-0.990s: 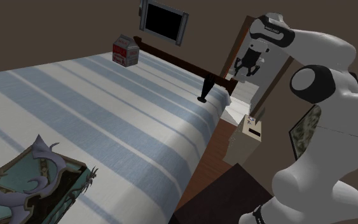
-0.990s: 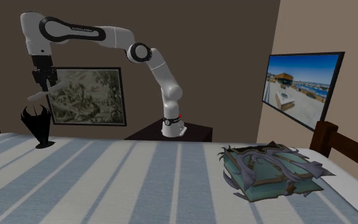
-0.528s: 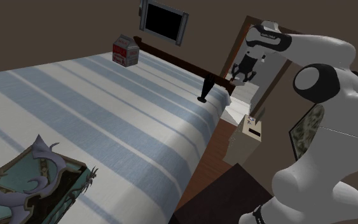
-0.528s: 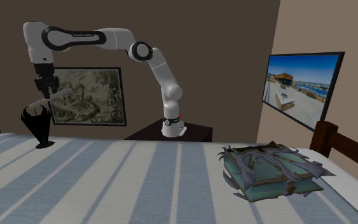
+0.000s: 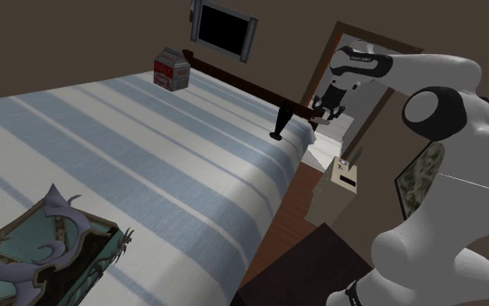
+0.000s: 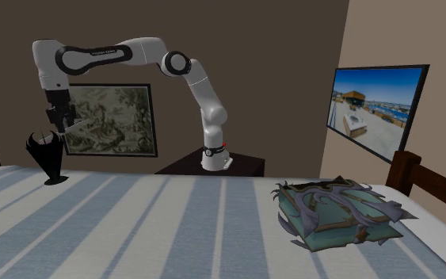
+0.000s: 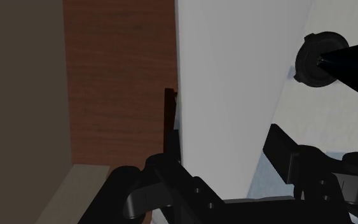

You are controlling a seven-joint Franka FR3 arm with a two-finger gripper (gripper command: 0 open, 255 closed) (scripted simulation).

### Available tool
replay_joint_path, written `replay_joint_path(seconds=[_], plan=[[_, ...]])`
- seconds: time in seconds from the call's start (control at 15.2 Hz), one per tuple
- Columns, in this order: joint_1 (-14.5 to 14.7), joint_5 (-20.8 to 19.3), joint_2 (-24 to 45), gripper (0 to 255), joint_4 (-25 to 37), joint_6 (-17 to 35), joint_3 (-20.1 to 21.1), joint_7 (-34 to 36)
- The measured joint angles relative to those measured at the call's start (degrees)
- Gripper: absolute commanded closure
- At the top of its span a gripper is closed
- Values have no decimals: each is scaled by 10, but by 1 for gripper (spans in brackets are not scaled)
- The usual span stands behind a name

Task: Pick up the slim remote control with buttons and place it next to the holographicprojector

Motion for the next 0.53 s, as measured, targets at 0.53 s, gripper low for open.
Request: replay_joint_path(seconds=[0.53], plan=[[-2,-1,4,255,-57,61,-1,0]])
